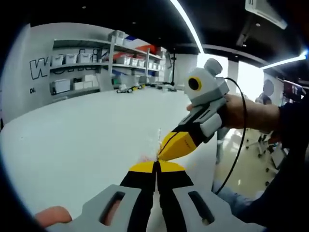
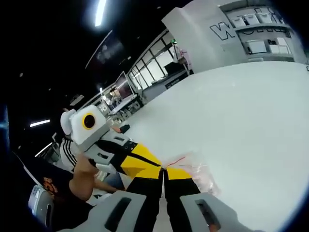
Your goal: Open the resealable bag by pulling the two sides of the seal apart until the entire bag opening is separated and visibly accessible.
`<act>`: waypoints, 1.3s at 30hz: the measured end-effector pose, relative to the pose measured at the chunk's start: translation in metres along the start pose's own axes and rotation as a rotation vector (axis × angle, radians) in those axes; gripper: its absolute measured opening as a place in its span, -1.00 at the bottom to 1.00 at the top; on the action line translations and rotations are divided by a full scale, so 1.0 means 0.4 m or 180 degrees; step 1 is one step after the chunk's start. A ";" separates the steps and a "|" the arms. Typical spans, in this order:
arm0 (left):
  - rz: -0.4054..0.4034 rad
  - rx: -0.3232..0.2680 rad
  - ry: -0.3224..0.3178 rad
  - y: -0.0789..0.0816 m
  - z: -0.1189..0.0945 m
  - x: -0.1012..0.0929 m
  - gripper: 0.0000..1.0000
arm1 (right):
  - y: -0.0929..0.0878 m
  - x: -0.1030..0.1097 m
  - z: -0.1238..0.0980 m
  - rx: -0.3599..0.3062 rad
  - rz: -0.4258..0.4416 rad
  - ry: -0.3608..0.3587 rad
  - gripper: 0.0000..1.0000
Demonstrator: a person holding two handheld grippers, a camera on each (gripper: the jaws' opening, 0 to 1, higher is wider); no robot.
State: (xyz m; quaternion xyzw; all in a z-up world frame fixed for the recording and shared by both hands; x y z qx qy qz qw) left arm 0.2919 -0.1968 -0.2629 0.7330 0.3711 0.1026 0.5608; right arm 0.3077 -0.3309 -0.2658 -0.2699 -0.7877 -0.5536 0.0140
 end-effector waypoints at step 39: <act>-0.0079 -0.0039 -0.0044 0.000 0.001 0.001 -0.99 | 0.000 0.007 -0.009 -0.0099 0.0165 0.0039 -1.00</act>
Point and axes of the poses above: the point that each gripper's makers call its tool centre point, and the gripper's own axes: z roughly forward along the fingers, x roughly to its left, y roughly out of its top, the point moved 8 cm from there along -z, roughly backward along the fingers, and after that the axes turned 11 degrees about -z, right-handed, at the moved point
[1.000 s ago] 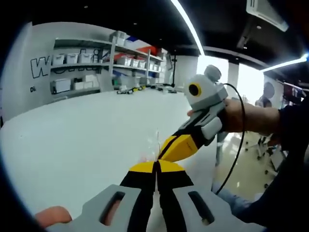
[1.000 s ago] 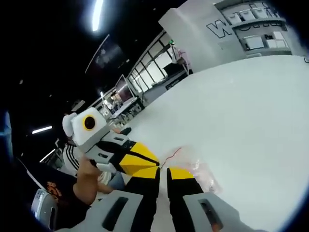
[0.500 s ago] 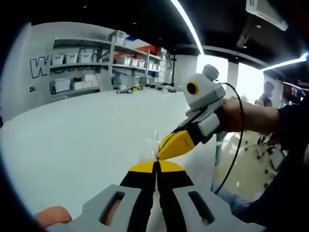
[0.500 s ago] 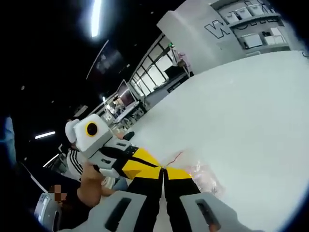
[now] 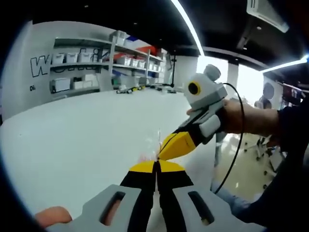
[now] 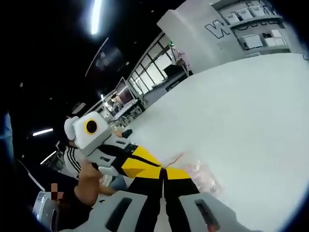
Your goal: Open the resealable bag by pulling the two sides of the seal apart until the entire bag opening is separated and visibly accessible.
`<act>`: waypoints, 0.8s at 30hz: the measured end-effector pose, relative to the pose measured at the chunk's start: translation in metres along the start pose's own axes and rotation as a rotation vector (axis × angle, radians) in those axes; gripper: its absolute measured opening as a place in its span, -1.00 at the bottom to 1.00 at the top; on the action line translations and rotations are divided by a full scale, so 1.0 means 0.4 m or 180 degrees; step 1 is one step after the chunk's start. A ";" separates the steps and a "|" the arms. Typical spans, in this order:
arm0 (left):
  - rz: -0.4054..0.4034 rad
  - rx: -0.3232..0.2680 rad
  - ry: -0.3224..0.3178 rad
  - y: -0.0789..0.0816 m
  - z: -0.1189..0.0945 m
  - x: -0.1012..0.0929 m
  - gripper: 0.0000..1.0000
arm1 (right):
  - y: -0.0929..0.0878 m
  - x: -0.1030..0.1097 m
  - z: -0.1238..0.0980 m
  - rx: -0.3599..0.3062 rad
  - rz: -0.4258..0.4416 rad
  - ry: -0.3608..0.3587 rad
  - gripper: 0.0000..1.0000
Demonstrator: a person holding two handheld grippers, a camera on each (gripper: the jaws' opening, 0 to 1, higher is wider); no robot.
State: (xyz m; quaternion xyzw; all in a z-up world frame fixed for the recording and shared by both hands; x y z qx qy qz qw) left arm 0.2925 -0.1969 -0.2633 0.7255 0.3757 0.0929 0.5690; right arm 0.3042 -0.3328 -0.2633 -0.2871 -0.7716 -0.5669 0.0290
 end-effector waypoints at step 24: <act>-0.0022 -0.0101 0.0114 0.016 -0.021 0.018 -1.00 | -0.008 -0.004 0.001 0.0208 -0.0330 -0.0203 -1.00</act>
Point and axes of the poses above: the point that each gripper's makers call its tool centre point, and the gripper's own axes: z roughly forward along the fingers, x roughly to its left, y roughly out of its top, the point moved 8 cm from there along -z, roughly backward along the fingers, and after that the axes turned 11 degrees about -z, right-handed, at the moved point
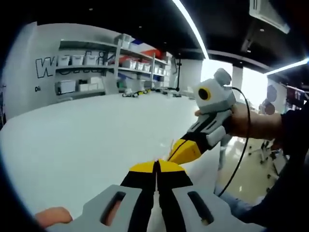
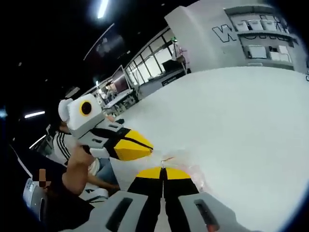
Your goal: Open the resealable bag by pulling the two sides of the seal apart until the entire bag opening is separated and visibly accessible.
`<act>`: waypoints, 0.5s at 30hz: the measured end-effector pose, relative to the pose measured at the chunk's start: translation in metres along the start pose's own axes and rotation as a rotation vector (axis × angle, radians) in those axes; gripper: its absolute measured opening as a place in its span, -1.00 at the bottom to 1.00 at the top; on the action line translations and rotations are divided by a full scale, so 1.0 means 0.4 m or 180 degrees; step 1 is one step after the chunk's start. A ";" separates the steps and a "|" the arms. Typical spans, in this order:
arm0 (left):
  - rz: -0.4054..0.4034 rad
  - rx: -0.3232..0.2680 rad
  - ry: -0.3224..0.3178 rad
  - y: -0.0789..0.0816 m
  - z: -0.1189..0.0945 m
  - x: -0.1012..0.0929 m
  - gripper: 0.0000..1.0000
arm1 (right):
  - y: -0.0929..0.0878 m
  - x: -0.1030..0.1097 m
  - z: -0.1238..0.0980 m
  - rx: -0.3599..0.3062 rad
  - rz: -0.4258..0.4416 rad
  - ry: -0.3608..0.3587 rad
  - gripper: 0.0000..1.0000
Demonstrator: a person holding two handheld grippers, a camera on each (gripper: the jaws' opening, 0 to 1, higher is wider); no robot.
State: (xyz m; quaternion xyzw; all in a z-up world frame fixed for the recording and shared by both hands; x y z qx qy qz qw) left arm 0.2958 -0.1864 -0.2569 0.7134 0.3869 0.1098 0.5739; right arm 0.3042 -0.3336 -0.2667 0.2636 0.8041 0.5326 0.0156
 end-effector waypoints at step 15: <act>-0.0019 -0.0109 0.0038 0.013 -0.008 0.008 -1.00 | 0.007 0.003 -0.015 0.0001 0.0009 -0.0037 -1.00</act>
Point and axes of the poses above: the point that each gripper's makers call its tool centre point, and the gripper's own axes: z roughly forward along the fingers, x roughly to its left, y roughly out of its top, the point moved 8 cm from there along -z, roughly backward along the fingers, and after that the axes turned 11 degrees about -z, right-handed, at the moved point
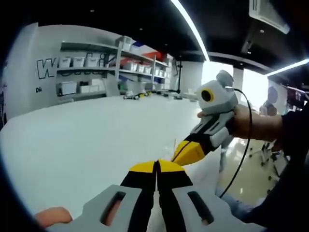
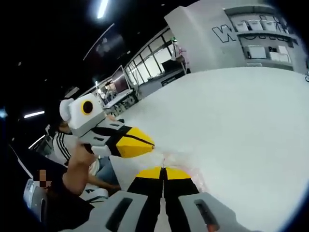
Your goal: Open the resealable bag by pulling the two sides of the seal apart until the entire bag opening is separated and visibly accessible.
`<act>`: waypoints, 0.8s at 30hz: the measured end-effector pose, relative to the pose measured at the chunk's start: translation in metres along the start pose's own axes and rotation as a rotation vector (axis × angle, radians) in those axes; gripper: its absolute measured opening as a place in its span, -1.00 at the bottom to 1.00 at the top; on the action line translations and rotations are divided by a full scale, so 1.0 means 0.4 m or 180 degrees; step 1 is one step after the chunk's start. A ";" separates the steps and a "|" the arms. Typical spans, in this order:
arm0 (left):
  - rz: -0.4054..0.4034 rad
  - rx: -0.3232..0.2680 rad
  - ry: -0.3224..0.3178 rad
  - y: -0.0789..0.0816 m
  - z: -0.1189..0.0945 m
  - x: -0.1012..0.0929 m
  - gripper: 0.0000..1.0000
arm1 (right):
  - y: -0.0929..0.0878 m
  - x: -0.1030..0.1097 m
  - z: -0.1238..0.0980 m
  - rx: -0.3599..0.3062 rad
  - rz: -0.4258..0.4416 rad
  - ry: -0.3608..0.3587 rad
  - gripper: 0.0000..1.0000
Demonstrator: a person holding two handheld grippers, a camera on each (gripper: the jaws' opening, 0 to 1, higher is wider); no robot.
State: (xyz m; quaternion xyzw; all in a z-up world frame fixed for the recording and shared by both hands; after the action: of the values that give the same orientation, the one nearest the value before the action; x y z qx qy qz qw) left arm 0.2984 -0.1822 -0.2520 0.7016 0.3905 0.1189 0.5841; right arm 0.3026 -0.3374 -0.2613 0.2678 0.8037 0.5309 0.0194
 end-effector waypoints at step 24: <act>-0.0304 -0.0356 0.0103 0.024 -0.030 0.022 -1.00 | 0.043 0.006 -0.051 -0.0486 0.0147 -0.0193 -1.00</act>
State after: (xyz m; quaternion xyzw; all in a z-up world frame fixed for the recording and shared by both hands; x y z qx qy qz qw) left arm 0.3007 -0.1675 -0.2423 0.6465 0.4256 0.1238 0.6210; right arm 0.3012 -0.3483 -0.2370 0.3000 0.7536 0.5826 0.0519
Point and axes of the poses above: the point that each gripper's makers call its tool centre point, and the gripper's own axes: z roughly forward along the fingers, x roughly to its left, y roughly out of its top, the point moved 8 cm from there along -z, roughly backward along the fingers, and after that the axes turned 11 degrees about -z, right-handed, at the moved point
